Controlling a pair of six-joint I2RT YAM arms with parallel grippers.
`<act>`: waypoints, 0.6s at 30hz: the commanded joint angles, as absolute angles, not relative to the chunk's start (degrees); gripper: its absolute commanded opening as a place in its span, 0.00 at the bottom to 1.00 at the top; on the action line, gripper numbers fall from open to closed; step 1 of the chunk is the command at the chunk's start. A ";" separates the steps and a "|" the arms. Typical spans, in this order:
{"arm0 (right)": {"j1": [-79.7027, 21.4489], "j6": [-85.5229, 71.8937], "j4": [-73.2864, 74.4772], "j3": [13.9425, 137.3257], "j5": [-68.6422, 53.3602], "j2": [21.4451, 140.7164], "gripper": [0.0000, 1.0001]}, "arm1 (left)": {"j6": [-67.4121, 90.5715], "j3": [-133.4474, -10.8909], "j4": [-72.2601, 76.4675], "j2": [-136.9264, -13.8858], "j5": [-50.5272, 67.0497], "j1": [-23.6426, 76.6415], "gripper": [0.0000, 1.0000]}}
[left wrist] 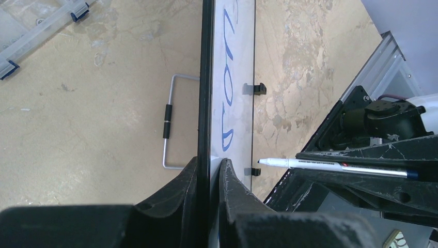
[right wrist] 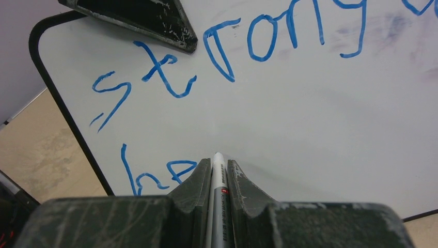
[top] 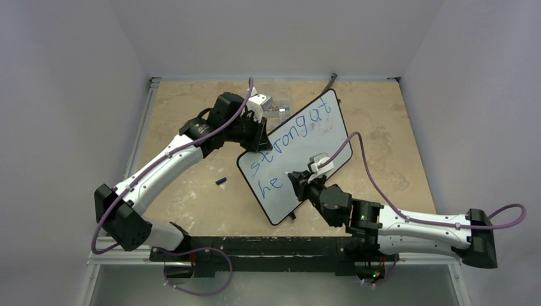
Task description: Write a sentence on the whiteboard
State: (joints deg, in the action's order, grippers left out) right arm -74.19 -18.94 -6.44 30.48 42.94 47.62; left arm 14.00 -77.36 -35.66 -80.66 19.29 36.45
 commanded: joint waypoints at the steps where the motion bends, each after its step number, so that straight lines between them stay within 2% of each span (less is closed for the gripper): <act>1: -74.05 -16.16 -10.45 32.92 47.19 48.74 0.00 | 6.33 -76.03 -42.19 -81.11 4.31 35.61 0.00; 18: -72.28 -16.53 -11.87 30.73 47.01 49.25 0.00 | 6.33 -75.98 -42.18 -80.97 4.47 35.64 0.00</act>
State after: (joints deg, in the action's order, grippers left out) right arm -73.14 -16.86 -9.08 30.72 45.52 49.74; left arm 14.00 -77.36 -35.66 -80.64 19.29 36.45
